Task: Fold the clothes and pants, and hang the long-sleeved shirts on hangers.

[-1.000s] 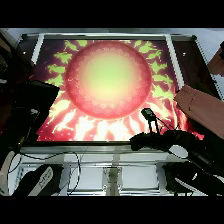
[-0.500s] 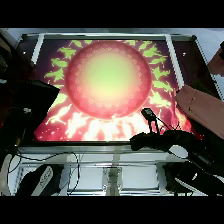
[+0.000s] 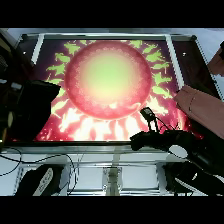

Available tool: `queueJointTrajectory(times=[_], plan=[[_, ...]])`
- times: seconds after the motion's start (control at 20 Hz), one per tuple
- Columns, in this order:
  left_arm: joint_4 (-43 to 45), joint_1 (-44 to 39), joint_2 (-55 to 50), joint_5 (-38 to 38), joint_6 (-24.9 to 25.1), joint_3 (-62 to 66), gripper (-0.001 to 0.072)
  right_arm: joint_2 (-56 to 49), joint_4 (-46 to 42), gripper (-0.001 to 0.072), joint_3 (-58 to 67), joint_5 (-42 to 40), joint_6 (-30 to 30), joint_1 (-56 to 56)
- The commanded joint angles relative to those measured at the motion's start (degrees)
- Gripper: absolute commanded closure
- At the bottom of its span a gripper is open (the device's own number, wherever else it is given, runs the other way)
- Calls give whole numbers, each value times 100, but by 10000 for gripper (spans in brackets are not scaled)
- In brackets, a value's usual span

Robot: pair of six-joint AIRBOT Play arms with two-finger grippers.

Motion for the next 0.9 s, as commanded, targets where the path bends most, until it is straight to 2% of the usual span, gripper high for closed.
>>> queueJointTrajectory(times=[0.0,0.2,0.3,0.4,0.6,0.75,0.85], plan=[[-1250,-837,-142,-1102,621,1716,678,-13,-46,523,122,-26,-857,7],[-1438,-1847,-275,-1834,619,2822,678,-15,-46,367,774,-114,-2323,7],[-1436,-2332,-273,-1952,619,2955,678,-15,0,365,1029,-284,-3314,9],[-1436,-2750,-282,-2020,619,2957,678,-37,109,365,1211,-455,-3956,17],[-1436,-3565,-275,-2083,621,2957,677,-291,118,365,1486,-551,-4498,354],[-1436,-4153,-275,-2105,619,2957,677,-763,72,362,1491,-680,-4529,590],[-1434,-4470,-278,-2129,616,2957,677,-1174,76,216,1495,-960,-4522,695]])
